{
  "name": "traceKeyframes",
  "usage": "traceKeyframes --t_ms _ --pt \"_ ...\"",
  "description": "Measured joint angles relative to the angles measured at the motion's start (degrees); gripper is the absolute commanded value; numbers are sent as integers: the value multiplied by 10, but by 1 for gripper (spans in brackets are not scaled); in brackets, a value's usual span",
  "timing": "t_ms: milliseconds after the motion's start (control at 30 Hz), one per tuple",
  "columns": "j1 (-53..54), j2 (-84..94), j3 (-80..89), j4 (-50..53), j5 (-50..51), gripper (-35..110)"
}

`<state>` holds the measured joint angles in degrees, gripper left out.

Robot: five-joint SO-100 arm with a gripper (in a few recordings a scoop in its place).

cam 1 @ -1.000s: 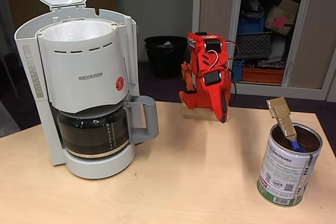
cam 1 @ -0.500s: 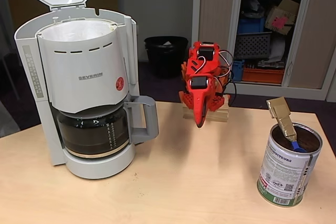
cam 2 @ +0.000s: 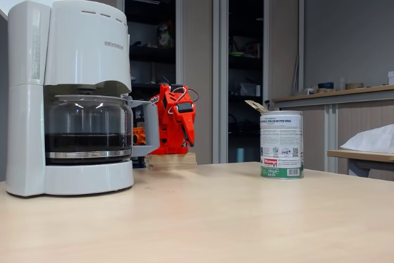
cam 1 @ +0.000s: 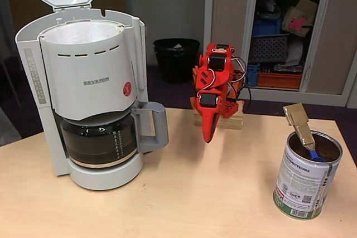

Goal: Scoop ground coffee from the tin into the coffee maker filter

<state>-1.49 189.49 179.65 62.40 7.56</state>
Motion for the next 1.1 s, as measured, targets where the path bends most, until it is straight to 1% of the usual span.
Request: traceKeyframes --t_ms 100,267,400,1100 --pt "-3 8 0 27 -4 0" --pt "-2 9 0 44 -4 0" --pt "1 9 0 62 23 0" --pt "5 10 0 64 29 0"
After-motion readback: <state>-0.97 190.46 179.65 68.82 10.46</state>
